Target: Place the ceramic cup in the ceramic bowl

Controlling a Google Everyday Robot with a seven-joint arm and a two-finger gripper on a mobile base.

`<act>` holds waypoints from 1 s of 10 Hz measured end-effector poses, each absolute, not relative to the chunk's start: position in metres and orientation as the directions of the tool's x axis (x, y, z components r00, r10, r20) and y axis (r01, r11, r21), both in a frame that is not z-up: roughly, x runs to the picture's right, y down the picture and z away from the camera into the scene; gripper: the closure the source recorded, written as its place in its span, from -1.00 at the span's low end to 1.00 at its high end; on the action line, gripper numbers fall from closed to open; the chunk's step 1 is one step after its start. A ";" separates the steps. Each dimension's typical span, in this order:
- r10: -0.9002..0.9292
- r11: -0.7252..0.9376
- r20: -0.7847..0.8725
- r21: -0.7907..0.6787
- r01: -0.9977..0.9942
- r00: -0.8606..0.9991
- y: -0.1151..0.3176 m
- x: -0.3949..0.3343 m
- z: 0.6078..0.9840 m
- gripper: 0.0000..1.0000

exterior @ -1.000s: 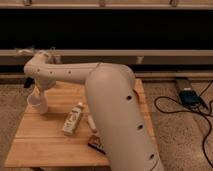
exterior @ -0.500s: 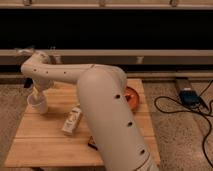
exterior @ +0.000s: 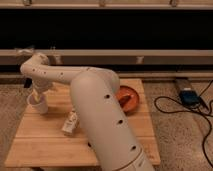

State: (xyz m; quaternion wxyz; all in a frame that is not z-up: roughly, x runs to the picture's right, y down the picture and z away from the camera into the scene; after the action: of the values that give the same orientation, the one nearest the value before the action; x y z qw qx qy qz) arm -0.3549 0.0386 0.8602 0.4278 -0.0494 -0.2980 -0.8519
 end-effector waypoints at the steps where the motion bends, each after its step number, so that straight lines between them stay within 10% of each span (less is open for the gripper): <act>1: -0.691 -0.454 0.345 0.477 0.753 -0.635 0.041 -0.356 0.862 0.03; 5: -0.703 -0.363 0.352 0.570 0.737 -0.618 0.039 -0.344 0.860 0.90; 10: -0.803 -0.266 0.309 0.579 0.771 -0.509 0.017 -0.289 0.826 1.00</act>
State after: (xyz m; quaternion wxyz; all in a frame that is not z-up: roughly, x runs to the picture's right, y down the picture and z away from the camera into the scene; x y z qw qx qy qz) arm -0.2887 0.0166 0.8258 0.4948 0.0232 -0.3495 -0.7953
